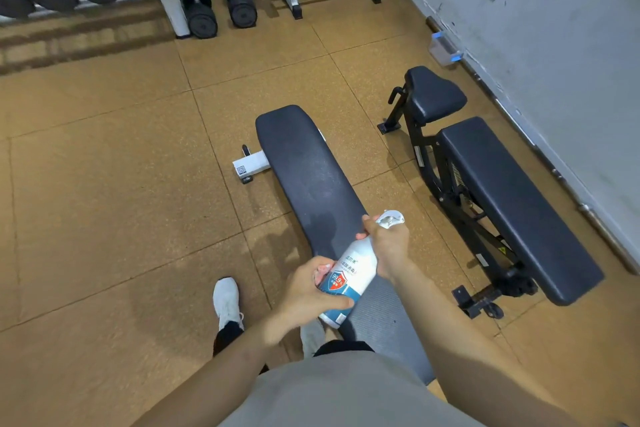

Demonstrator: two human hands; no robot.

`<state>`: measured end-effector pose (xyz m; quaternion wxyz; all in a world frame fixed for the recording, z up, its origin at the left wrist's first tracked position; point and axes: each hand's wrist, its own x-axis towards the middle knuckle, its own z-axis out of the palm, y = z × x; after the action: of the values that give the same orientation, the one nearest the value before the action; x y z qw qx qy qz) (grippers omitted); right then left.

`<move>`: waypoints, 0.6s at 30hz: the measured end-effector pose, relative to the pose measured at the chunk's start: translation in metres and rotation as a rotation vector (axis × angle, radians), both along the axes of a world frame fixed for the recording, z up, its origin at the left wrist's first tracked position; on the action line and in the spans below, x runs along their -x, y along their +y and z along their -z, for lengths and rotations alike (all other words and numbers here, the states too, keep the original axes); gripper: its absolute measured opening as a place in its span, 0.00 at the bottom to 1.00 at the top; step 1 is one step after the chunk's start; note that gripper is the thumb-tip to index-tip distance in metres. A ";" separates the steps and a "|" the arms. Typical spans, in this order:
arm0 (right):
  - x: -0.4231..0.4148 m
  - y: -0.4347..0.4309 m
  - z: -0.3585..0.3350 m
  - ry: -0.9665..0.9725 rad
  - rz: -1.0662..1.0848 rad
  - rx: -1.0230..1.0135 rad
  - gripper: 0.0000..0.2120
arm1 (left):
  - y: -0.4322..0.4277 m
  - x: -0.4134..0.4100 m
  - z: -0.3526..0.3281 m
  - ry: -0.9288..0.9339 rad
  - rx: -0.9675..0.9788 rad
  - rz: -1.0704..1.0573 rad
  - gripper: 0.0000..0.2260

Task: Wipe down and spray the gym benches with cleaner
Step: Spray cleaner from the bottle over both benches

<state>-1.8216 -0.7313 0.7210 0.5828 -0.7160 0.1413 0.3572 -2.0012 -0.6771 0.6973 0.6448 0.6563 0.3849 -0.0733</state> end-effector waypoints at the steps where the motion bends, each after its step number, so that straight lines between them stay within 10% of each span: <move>1: -0.001 0.010 -0.001 0.001 0.007 -0.012 0.10 | 0.012 -0.002 0.000 -0.007 -0.003 0.010 0.29; 18: 0.037 0.227 -0.025 -0.123 0.189 0.016 0.08 | 0.258 0.024 -0.004 -0.048 -0.049 0.265 0.35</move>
<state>-1.8590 -0.5041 0.7463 0.6158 -0.7247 0.1751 0.2549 -2.0252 -0.4195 0.7012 0.6223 0.7184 0.2811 -0.1326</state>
